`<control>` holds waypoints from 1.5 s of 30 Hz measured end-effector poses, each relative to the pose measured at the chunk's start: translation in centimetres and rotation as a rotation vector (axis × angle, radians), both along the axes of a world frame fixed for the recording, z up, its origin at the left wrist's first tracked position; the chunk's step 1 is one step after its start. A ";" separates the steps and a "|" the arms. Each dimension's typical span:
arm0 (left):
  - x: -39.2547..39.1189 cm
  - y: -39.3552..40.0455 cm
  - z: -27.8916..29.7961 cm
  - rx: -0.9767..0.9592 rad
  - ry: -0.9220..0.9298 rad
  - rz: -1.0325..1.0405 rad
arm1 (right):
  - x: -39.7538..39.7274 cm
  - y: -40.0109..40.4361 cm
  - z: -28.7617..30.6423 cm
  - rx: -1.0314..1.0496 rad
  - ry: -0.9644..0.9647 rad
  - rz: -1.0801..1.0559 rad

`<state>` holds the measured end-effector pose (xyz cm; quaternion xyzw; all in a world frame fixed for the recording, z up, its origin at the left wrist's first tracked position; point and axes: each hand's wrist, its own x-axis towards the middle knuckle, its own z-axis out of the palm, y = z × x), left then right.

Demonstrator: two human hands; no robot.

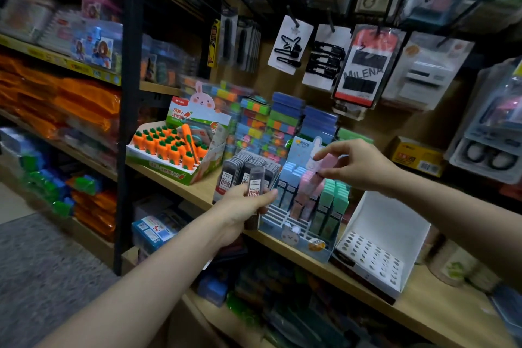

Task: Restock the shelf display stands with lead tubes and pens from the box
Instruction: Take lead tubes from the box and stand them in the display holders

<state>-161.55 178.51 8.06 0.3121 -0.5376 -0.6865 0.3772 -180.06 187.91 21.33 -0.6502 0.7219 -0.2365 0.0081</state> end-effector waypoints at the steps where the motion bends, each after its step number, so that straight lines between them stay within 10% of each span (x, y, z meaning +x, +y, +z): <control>1: 0.1 -0.1 -0.1 0.044 0.021 -0.020 | -0.4 -0.1 0.0 0.005 0.070 0.004; 42: 1.6 -1.2 -2.4 -0.083 -0.057 0.061 | -1.2 -2.6 -8.5 -0.203 0.570 -0.300; 45: 1.5 -0.8 -2.1 -0.157 -0.063 0.040 | -0.1 -2.5 -8.1 -0.331 0.340 -0.124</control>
